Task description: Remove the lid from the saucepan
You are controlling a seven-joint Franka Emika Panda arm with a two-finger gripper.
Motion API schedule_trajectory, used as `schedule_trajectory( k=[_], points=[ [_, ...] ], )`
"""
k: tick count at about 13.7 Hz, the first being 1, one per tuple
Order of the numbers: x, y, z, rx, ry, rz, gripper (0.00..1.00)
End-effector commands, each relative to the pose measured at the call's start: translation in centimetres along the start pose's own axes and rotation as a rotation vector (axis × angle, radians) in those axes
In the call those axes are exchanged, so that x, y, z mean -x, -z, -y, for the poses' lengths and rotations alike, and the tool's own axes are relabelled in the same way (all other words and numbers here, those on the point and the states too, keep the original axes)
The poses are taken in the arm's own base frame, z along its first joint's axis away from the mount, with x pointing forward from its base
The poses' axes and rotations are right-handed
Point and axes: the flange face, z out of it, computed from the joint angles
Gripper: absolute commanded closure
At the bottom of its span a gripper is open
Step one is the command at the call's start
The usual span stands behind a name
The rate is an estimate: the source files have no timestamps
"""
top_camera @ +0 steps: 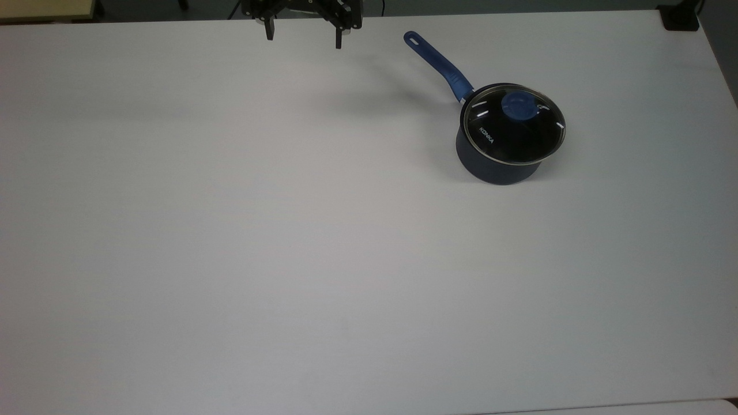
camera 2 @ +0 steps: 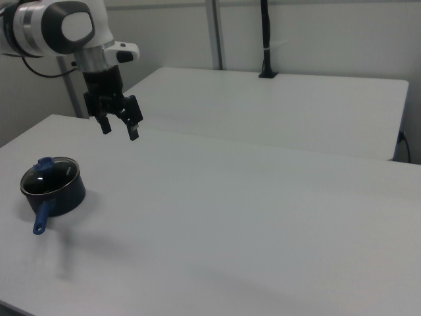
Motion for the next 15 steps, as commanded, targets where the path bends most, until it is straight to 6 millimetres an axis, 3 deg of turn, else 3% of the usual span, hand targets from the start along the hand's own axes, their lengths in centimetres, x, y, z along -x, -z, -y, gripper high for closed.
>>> schedule_trajectory(
  k=[1,3,6,13,15],
  points=[
    [0.5,-0.1,1.1,0.004,0.027,0.004,0.00],
    [0.5,-0.1,2.3,-0.003,0.049,0.001,0.00],
    [0.4,0.0,5.6,-0.006,0.118,-0.005,0.00],
    [3.5,-0.8,16.4,-0.046,0.305,0.021,0.00],
    [4.0,-2.1,19.4,-0.055,0.351,0.046,0.00]
  ],
)
